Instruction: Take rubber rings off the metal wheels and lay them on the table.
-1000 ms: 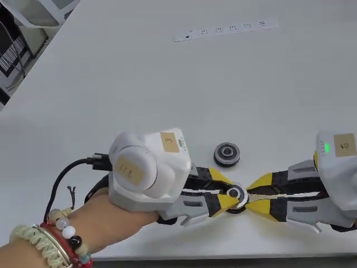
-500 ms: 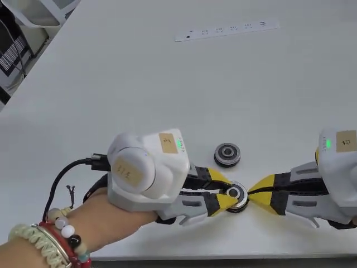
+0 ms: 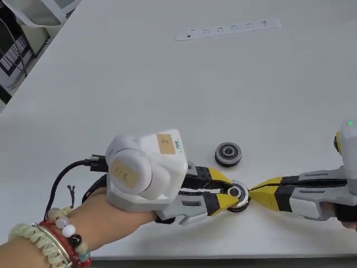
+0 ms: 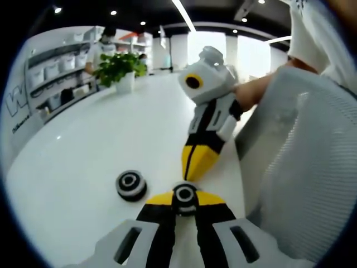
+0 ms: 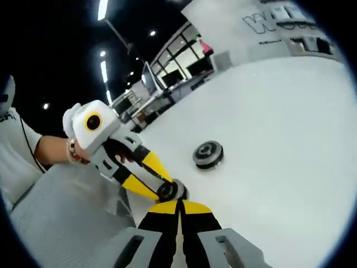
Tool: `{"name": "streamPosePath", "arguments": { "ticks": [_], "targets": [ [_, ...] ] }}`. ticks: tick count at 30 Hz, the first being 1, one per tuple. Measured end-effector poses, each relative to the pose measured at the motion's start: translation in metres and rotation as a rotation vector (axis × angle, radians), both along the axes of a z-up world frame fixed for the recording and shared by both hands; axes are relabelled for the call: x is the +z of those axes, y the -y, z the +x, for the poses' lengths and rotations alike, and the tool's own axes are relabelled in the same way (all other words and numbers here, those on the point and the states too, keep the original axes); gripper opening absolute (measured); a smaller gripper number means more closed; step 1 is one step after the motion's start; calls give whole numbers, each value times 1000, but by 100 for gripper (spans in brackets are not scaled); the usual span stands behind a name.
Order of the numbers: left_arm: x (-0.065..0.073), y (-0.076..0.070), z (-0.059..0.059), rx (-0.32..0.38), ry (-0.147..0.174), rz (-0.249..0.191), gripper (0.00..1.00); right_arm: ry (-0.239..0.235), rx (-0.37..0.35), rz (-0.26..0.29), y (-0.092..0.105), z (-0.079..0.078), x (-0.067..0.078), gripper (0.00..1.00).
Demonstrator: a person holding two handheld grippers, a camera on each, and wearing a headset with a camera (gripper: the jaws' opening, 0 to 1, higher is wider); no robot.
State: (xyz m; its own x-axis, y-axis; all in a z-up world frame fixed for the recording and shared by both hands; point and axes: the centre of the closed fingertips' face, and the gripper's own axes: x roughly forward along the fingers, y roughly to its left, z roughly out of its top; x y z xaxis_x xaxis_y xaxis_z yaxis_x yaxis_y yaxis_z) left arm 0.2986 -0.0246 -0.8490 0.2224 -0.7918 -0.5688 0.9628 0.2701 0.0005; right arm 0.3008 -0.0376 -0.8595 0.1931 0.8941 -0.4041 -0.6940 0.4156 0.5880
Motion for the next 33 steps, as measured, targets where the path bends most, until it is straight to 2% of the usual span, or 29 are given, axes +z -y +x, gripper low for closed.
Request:
{"name": "streamPosePath", "arguments": {
  "ticks": [4, 11, 14, 22, 33],
  "targets": [
    [0, 0, 0, 0, -2, -1, 13, -82, -56, 103, -2, 1, 7, 0],
    [0, 0, 0, -2, 0, -3, 13, -116, -65, 129, -2, -2, 8, 0],
    [0, 1, -1, -6, -2, -2, 13, -149, -67, 148, -3, -4, 10, 0],
    [2, -1, -1, -16, 13, 2, 13, -146, -48, 157, -10, -7, 18, 0],
    [1, 0, -2, -20, 22, 6, 13, -156, -43, 158, -12, -9, 19, 0]
  ]
}}
